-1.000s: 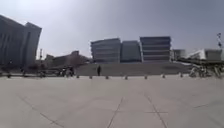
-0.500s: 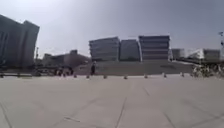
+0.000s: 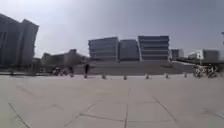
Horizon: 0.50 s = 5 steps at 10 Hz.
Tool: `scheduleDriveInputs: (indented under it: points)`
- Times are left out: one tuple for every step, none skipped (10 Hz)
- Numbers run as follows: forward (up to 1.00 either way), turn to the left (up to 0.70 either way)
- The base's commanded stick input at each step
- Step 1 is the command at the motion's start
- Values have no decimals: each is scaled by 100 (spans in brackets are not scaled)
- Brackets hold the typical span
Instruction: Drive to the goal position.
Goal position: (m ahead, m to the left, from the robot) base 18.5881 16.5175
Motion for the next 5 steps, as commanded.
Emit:
scheduleDriveInputs:
  points:
    - [100, 0]
    - [100, 0]
    - [100, 0]
    - [100, 0]
    - [100, 0]
